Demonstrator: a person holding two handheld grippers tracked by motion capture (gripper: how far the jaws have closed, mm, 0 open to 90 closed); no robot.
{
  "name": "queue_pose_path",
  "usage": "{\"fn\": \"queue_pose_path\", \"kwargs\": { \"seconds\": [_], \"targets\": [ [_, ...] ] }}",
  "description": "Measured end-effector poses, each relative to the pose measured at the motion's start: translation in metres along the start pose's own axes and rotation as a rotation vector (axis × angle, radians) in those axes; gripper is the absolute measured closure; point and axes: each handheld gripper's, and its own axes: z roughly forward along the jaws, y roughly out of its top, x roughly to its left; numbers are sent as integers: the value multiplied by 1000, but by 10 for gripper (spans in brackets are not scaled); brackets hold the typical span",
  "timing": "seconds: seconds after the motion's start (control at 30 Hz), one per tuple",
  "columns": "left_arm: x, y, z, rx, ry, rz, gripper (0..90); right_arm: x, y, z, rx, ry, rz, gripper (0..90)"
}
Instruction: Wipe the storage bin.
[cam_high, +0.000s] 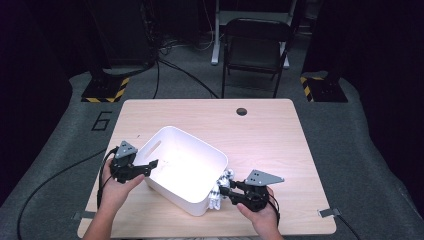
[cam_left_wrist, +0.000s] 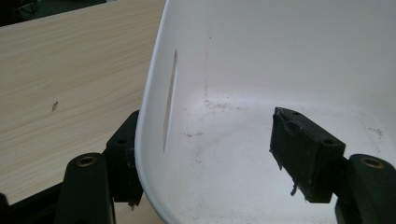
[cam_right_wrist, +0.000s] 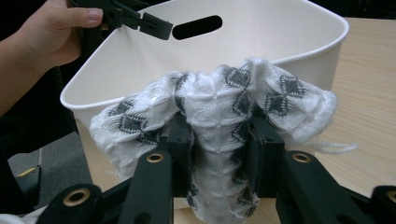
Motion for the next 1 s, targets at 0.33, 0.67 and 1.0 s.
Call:
{"fn": "queue_pose_path", "kwargs": {
  "seconds": [0.33, 0.67, 1.0],
  "targets": [
    [5, -4, -10, -4, -4, -25, 379, -6, 2, 4, 1, -17, -7, 659],
    [3, -8, -13, -31, 19, -54, 375, -24, -4, 16, 20, -60, 41, 654],
    [3, -9, -9, -44, 20, -72, 364, -37, -29, 38, 215, -76, 62, 663]
  ]
}}
